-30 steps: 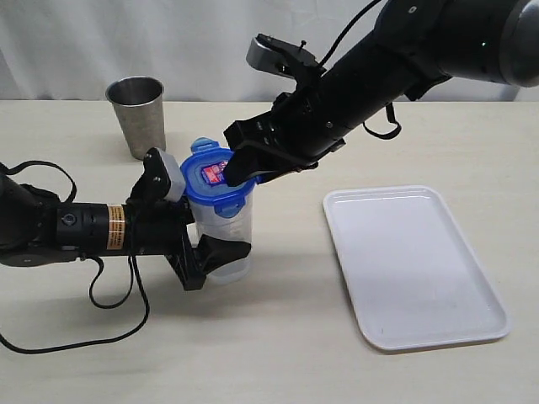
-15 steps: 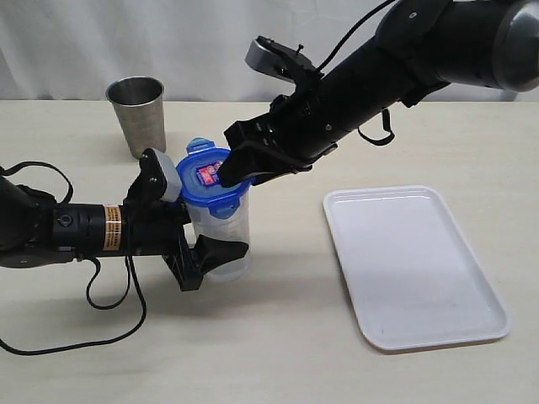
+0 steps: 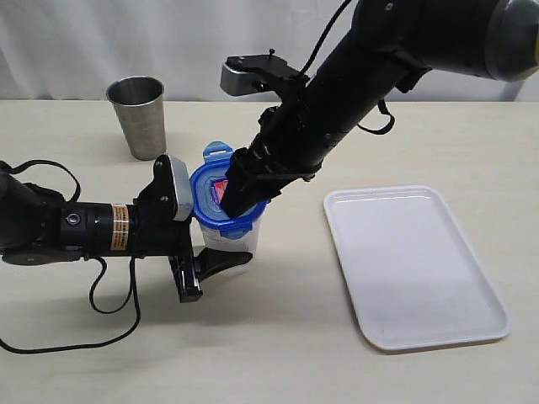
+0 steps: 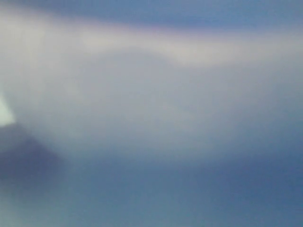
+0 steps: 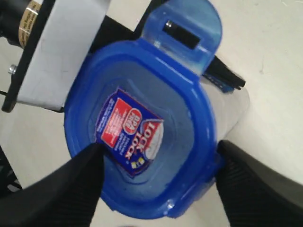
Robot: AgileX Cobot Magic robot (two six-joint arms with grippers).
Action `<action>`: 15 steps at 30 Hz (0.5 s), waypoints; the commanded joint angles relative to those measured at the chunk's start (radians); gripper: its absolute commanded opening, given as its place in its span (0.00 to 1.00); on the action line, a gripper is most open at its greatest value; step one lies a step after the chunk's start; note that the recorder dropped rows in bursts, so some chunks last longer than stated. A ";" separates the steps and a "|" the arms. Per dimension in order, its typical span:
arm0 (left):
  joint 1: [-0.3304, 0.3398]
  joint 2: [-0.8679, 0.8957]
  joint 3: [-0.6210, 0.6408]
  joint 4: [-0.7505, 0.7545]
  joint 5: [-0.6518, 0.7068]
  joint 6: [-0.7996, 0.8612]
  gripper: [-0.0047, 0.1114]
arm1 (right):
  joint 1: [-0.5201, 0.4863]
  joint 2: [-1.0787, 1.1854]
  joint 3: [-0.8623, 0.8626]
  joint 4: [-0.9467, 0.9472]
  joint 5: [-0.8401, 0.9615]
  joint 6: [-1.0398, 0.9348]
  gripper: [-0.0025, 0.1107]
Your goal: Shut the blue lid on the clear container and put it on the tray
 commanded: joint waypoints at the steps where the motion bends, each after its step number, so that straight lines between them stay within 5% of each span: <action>1: -0.021 0.007 -0.006 0.033 0.043 -0.006 0.04 | 0.018 -0.034 0.012 -0.122 -0.067 -0.027 0.57; 9: -0.021 0.007 -0.006 0.033 0.052 0.001 0.04 | 0.018 -0.147 0.012 -0.367 -0.111 -0.113 0.57; 15: -0.021 0.007 -0.006 0.033 0.059 0.145 0.04 | 0.020 -0.179 0.012 -0.064 -0.063 -0.602 0.57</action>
